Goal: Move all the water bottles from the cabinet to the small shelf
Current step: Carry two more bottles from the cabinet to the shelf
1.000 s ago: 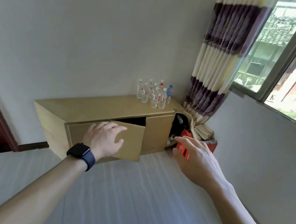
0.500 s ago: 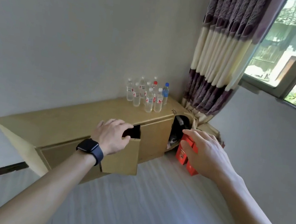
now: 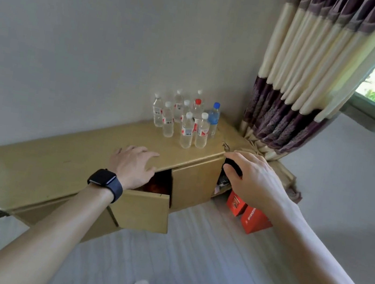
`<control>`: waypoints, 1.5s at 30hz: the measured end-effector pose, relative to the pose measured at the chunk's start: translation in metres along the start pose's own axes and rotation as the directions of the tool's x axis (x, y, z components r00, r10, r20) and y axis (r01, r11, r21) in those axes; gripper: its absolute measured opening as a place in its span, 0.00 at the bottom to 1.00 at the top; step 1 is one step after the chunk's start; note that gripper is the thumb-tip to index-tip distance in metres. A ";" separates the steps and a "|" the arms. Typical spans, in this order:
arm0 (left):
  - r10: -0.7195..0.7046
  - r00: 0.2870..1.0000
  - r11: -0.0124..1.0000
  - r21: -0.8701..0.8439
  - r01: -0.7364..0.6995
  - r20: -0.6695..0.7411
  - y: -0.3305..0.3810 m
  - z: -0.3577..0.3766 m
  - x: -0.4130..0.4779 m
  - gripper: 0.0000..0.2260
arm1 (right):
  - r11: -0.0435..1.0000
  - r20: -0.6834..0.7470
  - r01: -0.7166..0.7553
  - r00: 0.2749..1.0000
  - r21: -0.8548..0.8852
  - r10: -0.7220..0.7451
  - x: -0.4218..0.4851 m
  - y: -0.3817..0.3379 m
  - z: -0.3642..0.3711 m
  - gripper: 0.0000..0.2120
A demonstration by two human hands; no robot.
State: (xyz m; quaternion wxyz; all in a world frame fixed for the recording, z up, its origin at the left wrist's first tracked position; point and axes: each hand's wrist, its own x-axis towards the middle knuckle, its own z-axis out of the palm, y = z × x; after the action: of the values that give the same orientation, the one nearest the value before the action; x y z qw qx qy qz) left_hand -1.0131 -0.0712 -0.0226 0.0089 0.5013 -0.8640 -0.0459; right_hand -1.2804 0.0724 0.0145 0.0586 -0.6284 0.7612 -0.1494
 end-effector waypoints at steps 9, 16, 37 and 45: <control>0.079 0.988 0.984 -0.168 -0.056 0.133 -0.022 0.045 0.174 0.21 | 0.999 0.114 -0.022 0.993 -0.027 0.025 0.153 0.048 0.066 0.19; 0.059 0.972 0.918 -0.395 0.037 0.227 -0.018 0.077 0.311 0.31 | 0.992 0.233 -0.127 0.964 -0.010 0.125 0.252 0.085 0.114 0.23; -0.008 0.933 0.924 -0.354 0.145 0.360 0.008 0.149 0.464 0.20 | 0.960 0.569 -0.179 0.822 0.214 0.027 0.491 0.150 0.235 0.26; -0.255 0.920 0.674 -0.628 0.389 0.296 0.017 0.178 0.477 0.24 | 0.891 0.481 -0.373 0.850 0.259 0.215 0.491 0.131 0.247 0.22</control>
State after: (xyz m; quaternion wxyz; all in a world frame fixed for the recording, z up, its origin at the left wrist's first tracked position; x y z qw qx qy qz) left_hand -1.2758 -0.4635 -0.2127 0.1027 0.6017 -0.6818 -0.4031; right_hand -1.4346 -0.4226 -0.2111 0.3600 -0.4996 0.7783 -0.1228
